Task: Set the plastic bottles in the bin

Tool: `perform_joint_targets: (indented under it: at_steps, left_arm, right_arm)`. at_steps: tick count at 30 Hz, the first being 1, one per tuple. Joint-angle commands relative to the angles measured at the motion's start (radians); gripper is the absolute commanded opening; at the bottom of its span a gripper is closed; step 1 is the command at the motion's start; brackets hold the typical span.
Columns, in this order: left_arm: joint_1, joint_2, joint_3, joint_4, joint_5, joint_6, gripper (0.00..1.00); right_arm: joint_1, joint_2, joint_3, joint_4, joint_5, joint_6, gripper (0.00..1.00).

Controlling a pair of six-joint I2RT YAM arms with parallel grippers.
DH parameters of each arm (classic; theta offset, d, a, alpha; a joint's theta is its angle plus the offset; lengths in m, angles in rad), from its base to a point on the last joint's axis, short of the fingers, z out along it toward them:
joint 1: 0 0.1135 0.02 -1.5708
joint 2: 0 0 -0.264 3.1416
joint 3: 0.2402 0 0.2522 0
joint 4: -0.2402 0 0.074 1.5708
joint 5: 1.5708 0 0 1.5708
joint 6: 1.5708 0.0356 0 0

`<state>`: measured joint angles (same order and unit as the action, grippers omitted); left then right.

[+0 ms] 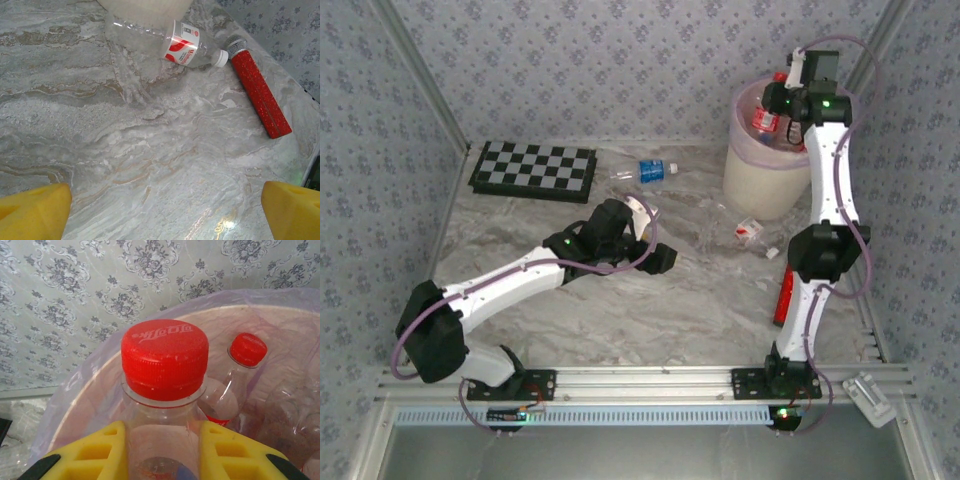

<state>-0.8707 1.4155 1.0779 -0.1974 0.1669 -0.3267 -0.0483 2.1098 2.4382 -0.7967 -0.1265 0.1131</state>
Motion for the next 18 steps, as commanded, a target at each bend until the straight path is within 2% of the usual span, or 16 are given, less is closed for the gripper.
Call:
perform_joint_targets:
  at_steps: [1, 7, 12, 18]
  left_arm:
    - [0.008, -0.013, -0.006, -0.015, -0.007, -0.007, 0.97]
    - [0.009, 0.0, -0.006, -0.018, -0.006, -0.009, 0.97]
    - [0.013, -0.004, -0.008, -0.036, -0.015, -0.011, 0.97]
    - [0.036, -0.02, -0.002, -0.069, -0.023, -0.042, 0.97]
  right_arm:
    - [0.023, 0.116, -0.034, -0.256, 0.031, 0.0, 0.0]
    - [0.054, 0.16, -0.075, -0.263, 0.02, 0.035, 0.0]
    - [0.088, 0.087, -0.206, -0.213, -0.081, 0.086, 0.0]
    - [0.116, 0.018, -0.247, -0.264, -0.139, 0.126, 0.0]
